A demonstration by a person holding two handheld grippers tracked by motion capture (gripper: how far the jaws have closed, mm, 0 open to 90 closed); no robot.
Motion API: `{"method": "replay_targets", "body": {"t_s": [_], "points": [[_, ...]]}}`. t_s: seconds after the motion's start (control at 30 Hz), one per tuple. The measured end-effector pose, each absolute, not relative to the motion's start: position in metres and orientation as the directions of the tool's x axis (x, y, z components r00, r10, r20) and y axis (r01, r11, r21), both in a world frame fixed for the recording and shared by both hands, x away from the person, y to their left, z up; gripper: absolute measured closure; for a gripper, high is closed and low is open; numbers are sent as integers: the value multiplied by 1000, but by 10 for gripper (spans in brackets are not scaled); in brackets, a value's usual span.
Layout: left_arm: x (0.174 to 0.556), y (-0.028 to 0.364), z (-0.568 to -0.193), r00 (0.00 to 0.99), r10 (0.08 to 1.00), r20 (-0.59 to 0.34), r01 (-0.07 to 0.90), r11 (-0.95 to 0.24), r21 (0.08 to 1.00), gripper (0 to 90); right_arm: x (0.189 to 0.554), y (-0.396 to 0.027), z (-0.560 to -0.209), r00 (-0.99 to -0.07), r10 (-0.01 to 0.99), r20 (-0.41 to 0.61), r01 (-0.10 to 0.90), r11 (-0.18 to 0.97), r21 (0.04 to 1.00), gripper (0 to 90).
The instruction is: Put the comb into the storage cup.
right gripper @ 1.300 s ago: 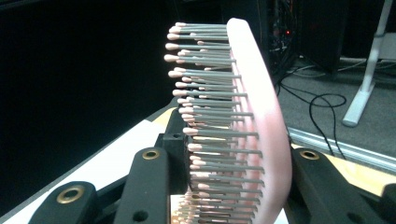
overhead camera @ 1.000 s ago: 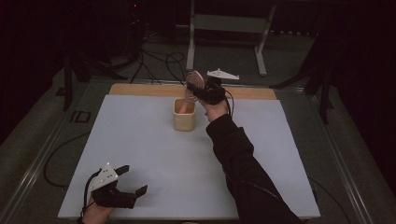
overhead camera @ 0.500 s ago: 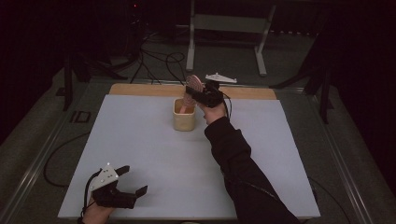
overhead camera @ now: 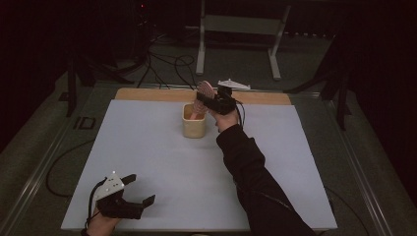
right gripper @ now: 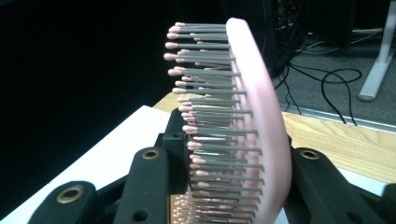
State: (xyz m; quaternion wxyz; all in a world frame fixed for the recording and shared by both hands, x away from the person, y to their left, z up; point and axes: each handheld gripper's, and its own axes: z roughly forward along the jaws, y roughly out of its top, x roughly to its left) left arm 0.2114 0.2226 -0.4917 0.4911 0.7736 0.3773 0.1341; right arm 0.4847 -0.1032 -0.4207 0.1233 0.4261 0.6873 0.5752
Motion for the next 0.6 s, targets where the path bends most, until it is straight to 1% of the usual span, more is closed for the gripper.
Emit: {"method": "replay_targets", "body": {"t_s": [0.2,0.57,0.6], "points": [[212,222,-492,682,713,-162,452,-237,860,2,488,-109,-423,-601,727,332,455,-31,890,629],[212,222,-492,682,713,-162,452,-236,860,3,490,-112,-424,-596,741,309,455,-5,891,613],[212,222,-492,682,713,-161,452,-238,860,3,490,-112,-425,-594,741,313,458,-7,889,566]]}}
